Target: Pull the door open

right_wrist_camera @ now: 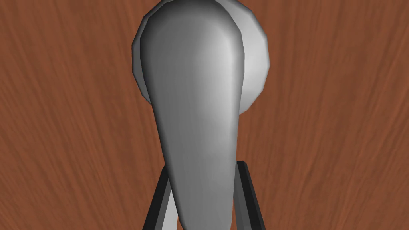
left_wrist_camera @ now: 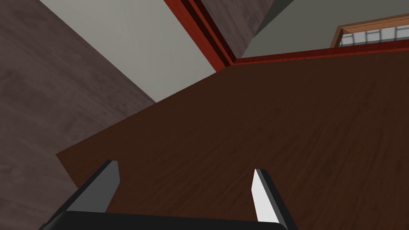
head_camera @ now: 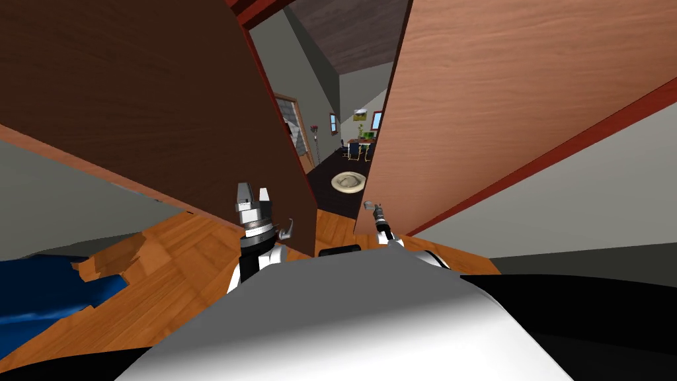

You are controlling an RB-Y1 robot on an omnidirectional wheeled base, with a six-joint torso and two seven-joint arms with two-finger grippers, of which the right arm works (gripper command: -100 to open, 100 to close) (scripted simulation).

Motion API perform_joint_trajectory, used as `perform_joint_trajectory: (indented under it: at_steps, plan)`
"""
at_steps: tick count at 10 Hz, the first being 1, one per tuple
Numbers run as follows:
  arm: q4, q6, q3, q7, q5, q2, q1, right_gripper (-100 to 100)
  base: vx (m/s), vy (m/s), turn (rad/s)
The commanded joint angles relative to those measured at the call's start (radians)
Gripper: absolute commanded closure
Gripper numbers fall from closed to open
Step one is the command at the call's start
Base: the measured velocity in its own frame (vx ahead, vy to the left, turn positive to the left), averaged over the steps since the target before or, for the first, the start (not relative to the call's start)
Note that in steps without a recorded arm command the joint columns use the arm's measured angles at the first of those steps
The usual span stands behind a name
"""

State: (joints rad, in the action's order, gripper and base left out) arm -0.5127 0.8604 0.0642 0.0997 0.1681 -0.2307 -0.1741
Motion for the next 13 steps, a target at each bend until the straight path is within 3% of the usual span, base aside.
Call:
perform_joint_trajectory:
  at_steps: [1, 4, 5, 12, 13]
  plan:
    - [0.025, 0.024, -0.019, 0.032, -0.009, -0.012, 0.012, 100, -0.135, 0.033, 0.216]
    - [0.033, 0.056, -0.036, 0.083, -0.016, -0.051, 0.035, 100, -0.17, 0.052, 0.147]
    - [0.033, 0.056, -0.036, 0.083, -0.016, -0.051, 0.035, 100, -0.07, 0.033, 0.039]
    - [0.055, 0.142, -0.081, 0.22, -0.035, -0.157, 0.099, 100, -0.119, -0.008, 0.136]
    - [0.056, 0.132, -0.071, 0.207, -0.03, -0.156, 0.093, 100, -0.07, -0.024, 0.012]
